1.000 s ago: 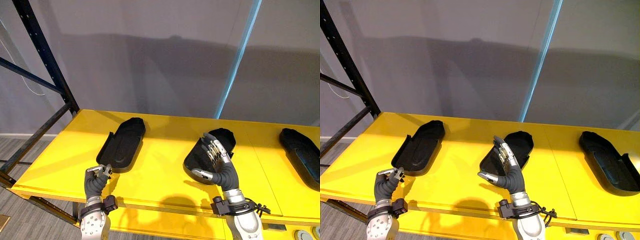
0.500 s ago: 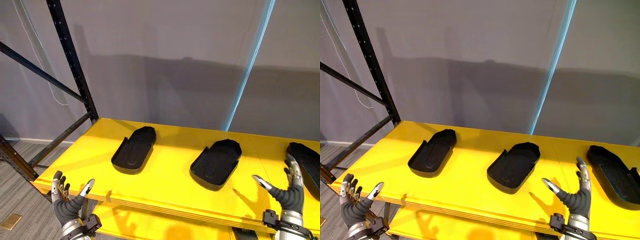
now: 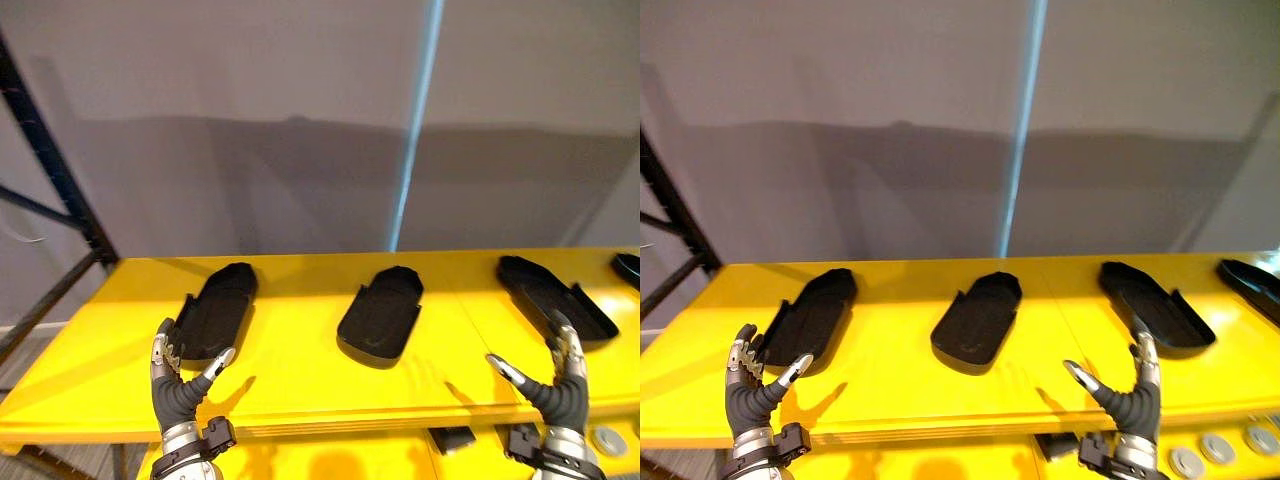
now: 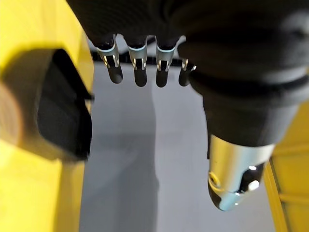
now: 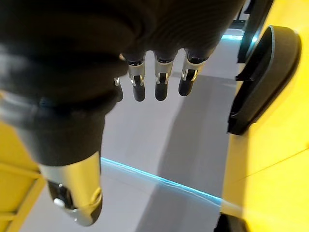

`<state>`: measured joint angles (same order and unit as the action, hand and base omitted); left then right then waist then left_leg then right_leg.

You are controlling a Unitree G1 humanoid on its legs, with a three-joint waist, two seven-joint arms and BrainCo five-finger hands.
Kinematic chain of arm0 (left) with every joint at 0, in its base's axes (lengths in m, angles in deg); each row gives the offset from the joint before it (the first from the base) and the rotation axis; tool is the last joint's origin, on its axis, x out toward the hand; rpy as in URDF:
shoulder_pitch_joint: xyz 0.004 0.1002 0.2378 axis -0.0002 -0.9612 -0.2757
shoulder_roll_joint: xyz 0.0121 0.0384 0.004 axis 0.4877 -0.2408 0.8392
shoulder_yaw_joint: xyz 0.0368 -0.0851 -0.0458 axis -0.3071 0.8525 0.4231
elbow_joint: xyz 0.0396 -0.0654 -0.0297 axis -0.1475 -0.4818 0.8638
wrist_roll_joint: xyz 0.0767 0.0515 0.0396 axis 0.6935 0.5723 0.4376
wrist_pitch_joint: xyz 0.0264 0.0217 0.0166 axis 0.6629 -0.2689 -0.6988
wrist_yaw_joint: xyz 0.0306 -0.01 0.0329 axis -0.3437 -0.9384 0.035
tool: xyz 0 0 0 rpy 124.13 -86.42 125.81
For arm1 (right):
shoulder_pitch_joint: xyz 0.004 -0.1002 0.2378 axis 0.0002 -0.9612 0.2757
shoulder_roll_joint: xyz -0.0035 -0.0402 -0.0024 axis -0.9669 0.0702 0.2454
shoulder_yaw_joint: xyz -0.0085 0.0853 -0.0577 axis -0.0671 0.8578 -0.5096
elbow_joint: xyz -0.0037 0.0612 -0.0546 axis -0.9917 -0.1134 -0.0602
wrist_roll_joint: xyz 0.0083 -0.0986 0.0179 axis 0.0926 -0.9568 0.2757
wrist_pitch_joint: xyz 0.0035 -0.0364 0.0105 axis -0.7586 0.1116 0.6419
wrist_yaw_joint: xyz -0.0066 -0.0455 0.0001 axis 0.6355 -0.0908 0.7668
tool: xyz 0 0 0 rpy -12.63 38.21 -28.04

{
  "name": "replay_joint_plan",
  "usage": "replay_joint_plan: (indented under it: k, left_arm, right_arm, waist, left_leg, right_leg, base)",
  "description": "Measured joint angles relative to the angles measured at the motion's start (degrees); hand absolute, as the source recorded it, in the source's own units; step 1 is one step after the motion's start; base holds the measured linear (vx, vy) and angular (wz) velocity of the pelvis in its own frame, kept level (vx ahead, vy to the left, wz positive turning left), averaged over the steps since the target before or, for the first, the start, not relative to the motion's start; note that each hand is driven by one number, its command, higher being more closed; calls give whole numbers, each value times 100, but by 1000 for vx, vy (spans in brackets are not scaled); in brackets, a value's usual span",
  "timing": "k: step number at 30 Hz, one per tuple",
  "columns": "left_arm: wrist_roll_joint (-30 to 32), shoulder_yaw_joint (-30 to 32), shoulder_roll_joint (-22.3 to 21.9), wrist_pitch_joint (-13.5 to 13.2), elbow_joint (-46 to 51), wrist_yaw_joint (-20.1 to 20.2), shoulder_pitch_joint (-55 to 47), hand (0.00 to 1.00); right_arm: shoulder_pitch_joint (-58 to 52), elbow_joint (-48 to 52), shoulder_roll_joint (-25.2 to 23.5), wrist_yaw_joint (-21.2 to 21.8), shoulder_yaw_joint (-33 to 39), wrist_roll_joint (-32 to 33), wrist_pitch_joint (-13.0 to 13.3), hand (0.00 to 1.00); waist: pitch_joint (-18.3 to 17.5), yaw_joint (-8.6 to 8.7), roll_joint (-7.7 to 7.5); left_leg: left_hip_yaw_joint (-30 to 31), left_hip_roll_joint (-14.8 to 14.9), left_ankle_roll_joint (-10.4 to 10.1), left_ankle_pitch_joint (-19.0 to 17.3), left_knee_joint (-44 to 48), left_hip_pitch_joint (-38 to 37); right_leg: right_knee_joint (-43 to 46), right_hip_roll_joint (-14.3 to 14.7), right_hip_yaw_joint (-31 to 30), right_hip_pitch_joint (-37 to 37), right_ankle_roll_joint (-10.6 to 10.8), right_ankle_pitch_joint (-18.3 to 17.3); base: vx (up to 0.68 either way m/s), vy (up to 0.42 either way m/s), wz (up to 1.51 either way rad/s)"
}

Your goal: Walk over and take plastic housings, then place them on the shelf

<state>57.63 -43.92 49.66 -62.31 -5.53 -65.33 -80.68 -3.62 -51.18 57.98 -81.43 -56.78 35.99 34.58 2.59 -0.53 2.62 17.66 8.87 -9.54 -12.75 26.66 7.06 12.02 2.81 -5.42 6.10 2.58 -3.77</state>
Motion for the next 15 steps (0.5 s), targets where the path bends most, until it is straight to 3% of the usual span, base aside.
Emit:
replay_joint_plan:
  k: [3, 5, 7, 9, 10, 11, 12, 13, 14, 15]
  left_arm:
    - [-12, -97, 26, -53, 42, -43, 353, 0]
    - [-13, -256, 35, -122, 151, -47, 506, 0]
    - [-12, -344, 40, -199, 171, -54, 632, 0]
    - [-12, -399, 43, -217, 168, -58, 757, 0]
    - [-12, -406, 36, -219, 175, -70, 878, 0]
    - [-14, -378, 50, -214, 165, -93, 1063, 0]
    - [-8, -375, 63, -213, 109, -97, 1260, 0]
    - [-1, -392, 47, -209, -68, -95, 1567, 0]
    - [1, -375, 49, -209, -93, -104, 1647, 0]
    - [5, -290, 86, -217, -95, -142, 1739, 0]
  right_arm:
    - [24, 207, 59, 67, -233, 3, -5, 0]
    - [-85, 497, 44, 139, -257, 6, -3, 0]
    - [-260, 564, -79, 200, -275, -2, -5, 0]
    - [-505, 741, -224, 243, -264, -8, -8, 0]
    - [-569, 777, -217, 273, -310, -40, -45, 0]
    - [-407, 726, -205, 312, -394, -64, -91, 0]
    - [-215, 592, -242, 327, -408, -135, -123, 0]
    - [-35, 460, -233, 327, -414, -236, -135, 0]
    - [75, 354, -212, 329, -449, -269, -133, 0]
    - [347, 42, -187, 335, -486, -326, -118, 0]
  waist:
    - [180, 17, -39]
    - [196, 92, -48]
    - [225, 84, -263]
    - [231, 99, -401]
    - [214, 10, -466]
    - [258, -80, -505]
    - [311, -108, -493]
    - [335, -76, -514]
    - [342, -72, -503]
    - [368, -84, -455]
  left_leg:
    - [536, -281, -77, -442, 476, 44]
    - [635, -355, 101, -898, 453, 42]
    - [437, -503, 198, -975, 486, 80]
    - [192, -634, 318, -1014, 626, 193]
    - [-122, -789, 536, -967, 554, 187]
    - [-725, -730, 806, -797, 329, 195]
    - [-1195, -621, 907, -573, 64, 189]
    - [-1681, -628, 1048, -314, -277, 92]
    - [-1933, -608, 1108, -202, -442, 1]
    - [-2404, -489, 1163, -23, -721, -182]
  right_leg:
    - [899, 0, -264, 449, 110, -343]
    - [1265, -7, -371, 723, 231, -483]
    - [1277, -75, -652, 897, 348, -477]
    - [912, -91, -1047, 986, 458, -72]
    - [406, -122, -1510, 1033, 577, 478]
    - [-372, -183, -1461, 1045, 379, 1416]
    - [-918, -306, -802, 979, 153, 1995]
    - [-464, -522, 383, 989, -34, 1573]
    - [-119, -577, 711, 985, -95, 1222]
    - [567, -585, 1008, 910, -163, 607]
  base:
    - [-108, 218, -52]
    - [-176, 257, -31]
    - [-147, 206, -54]
    - [-158, 312, -117]
    - [-228, 483, -232]
    - [-230, 400, -284]
    - [-317, 328, -264]
    - [-286, 220, -189]
    - [-362, 301, -197]
    - [-209, 190, -162]
